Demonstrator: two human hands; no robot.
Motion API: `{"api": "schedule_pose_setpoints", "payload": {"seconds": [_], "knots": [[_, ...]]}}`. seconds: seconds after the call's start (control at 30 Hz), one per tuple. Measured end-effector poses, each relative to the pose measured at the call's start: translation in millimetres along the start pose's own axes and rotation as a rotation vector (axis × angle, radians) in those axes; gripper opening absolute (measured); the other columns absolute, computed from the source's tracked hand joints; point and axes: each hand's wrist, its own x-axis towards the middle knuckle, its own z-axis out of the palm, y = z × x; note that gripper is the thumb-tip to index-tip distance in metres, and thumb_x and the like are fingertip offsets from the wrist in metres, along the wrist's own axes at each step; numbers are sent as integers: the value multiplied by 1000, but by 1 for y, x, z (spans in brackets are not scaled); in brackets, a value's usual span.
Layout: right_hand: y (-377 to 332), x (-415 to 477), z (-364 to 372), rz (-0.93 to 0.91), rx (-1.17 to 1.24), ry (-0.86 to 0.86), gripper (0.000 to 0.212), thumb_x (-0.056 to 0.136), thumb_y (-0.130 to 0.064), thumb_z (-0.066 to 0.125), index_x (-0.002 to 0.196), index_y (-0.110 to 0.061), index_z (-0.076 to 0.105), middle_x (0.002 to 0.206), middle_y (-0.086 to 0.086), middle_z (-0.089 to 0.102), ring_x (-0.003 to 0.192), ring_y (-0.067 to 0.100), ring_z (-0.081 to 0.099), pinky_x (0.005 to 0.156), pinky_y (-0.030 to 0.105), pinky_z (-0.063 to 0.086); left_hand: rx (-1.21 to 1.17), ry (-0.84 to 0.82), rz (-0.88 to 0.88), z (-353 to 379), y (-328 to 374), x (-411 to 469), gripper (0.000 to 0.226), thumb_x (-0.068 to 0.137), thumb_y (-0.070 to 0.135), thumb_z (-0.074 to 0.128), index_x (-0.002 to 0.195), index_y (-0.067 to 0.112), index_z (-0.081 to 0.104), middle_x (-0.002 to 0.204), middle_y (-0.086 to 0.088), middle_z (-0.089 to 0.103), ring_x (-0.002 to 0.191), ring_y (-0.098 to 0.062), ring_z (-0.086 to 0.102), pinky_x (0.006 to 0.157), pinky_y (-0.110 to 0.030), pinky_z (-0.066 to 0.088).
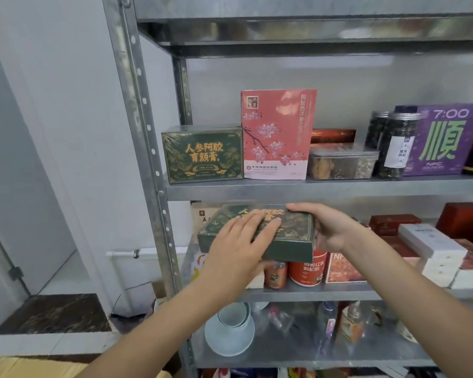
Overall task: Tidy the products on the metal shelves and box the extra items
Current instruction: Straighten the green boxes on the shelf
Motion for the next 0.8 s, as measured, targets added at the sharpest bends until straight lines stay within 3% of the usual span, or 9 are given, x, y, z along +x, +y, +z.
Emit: {"api": "schedule_pose_setpoints", "payload": {"seconds": [0.07, 0.13, 0.23, 0.3, 0.4, 0.47, 0.57, 0.7, 0.8], "knots": [[0, -6, -2, -15, 49, -49, 40, 77, -36, 71, 101, -4, 67, 93, 17, 74, 75, 26, 73, 64, 35, 61, 45, 218, 26, 2, 2, -2, 57, 65, 15, 88, 118, 8, 69, 117, -13, 69, 106, -28, 68, 90, -40, 54], [-1, -10, -9, -74, 68, -95, 53, 79, -51, 63, 102, -3, 67, 98, 20, 73, 79, 28, 73, 61, 35, 61, -143, 328, -9, 6, 0, -7, 61, 63, 8, 88, 120, 15, 68, 116, -4, 71, 104, -21, 68, 87, -37, 57], [10, -12, -18, -183, 83, -86, 62, 79, -52, 59, 121, -7, 60, 121, 17, 67, 104, 27, 69, 72, 40, 60, -895, 403, -385, -1, 2, -8, 46, 80, 19, 78, 112, 46, 59, 106, 20, 69, 99, -3, 64, 79, -21, 53], [30, -12, -19, -241, 63, -74, 64, 74, -45, 71, 131, -21, 57, 137, 8, 57, 122, 28, 57, 89, 54, 54, -1301, 546, -569, -1, 7, -5, 30, 80, 24, 77, 101, 42, 64, 100, 13, 72, 95, -6, 67, 77, -20, 54], [64, -8, -10, -194, 181, -253, 73, 56, -39, 92, 122, -22, 66, 129, 11, 64, 116, 32, 61, 96, 59, 48, -1722, 578, -739, 3, 20, 1, 44, 72, 28, 77, 114, 26, 62, 109, 3, 73, 105, -15, 68, 86, -31, 56], [71, -8, -6, -221, 356, -285, 54, 69, -26, 85, 118, -12, 68, 121, 17, 67, 103, 30, 68, 91, 49, 54, -1815, 520, -779, 7, 27, 1, 55, 71, 25, 77, 122, 19, 56, 114, 1, 71, 111, -17, 66, 93, -35, 54], [58, -11, -15, -316, 372, -98, 33, 75, -12, 66, 108, -7, 64, 97, 11, 74, 81, 21, 72, 69, 35, 61, -1854, 481, -827, 4, 18, 0, 60, 75, 18, 78, 129, 11, 53, 119, -5, 69, 111, -20, 65, 101, -42, 48], [31, -28, -35, -441, 53, 37, 42, 60, -19, 77, 98, -8, 66, 84, 2, 76, 71, 12, 72, 57, 22, 56, -1739, 401, -870, -6, -16, -11, 66, 66, 30, 80, 127, 21, 56, 111, -6, 73, 96, -20, 70, 81, -35, 57], [19, -32, -36, -475, -134, 106, 57, 50, -33, 84, 101, -10, 71, 91, 4, 76, 75, 15, 72, 62, 23, 57, -1571, 126, -903, -4, -20, -12, 63, 64, 40, 77, 123, 28, 58, 107, -1, 74, 98, -22, 71, 87, -43, 56]]}}
